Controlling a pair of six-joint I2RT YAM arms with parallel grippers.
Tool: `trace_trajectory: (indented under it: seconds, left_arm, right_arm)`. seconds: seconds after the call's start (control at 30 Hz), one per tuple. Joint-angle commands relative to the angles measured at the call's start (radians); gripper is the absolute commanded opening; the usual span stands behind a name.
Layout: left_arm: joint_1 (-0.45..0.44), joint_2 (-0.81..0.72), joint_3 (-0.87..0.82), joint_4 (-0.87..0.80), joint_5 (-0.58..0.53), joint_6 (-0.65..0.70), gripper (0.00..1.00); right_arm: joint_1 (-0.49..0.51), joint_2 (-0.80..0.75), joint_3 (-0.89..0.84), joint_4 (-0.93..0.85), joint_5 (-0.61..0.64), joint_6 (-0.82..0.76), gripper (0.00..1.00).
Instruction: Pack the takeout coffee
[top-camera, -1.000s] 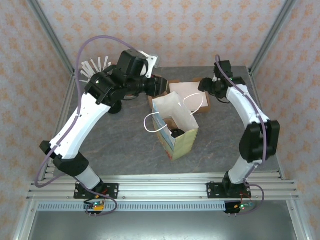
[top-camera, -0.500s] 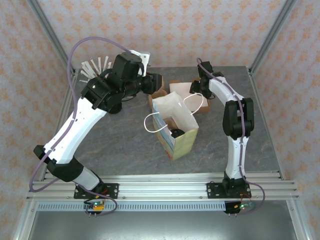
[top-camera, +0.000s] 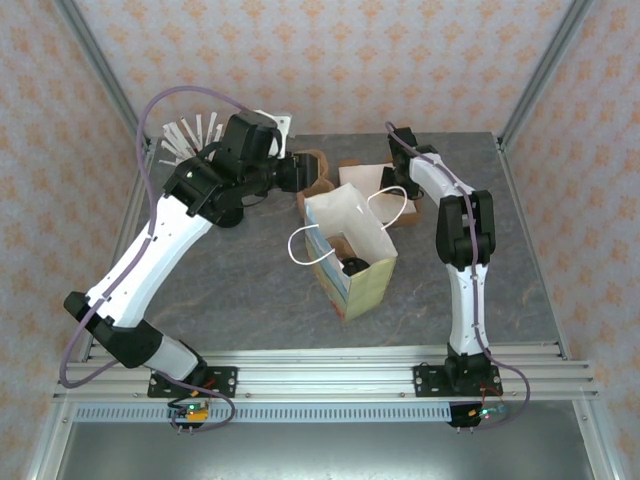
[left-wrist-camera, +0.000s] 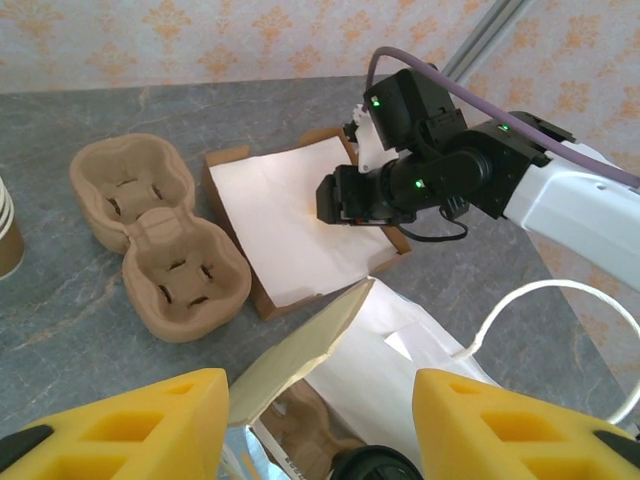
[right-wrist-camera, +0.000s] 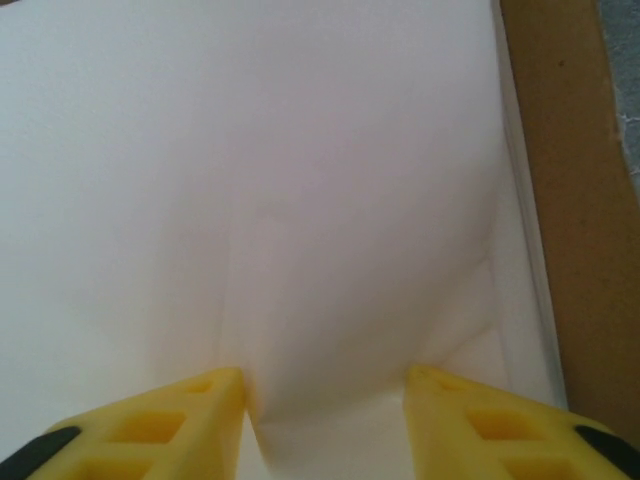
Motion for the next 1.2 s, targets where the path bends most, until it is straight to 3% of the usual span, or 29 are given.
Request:
trace_trajectory:
  seconds: [0.0,1.17]
  left_arm:
    - [0.011,-0.045,-0.022,0.040,0.013,-0.019,0.52]
    - [0.027,-0.071,-0.061,0.041,0.044,-0.007,0.53]
  right_arm:
    - [0.010,0.015,0.021,-0.034,0.018,-0.007,0.42]
    - [0.024,-0.096,0.059,-0.051,-0.079,-0.017,0.16]
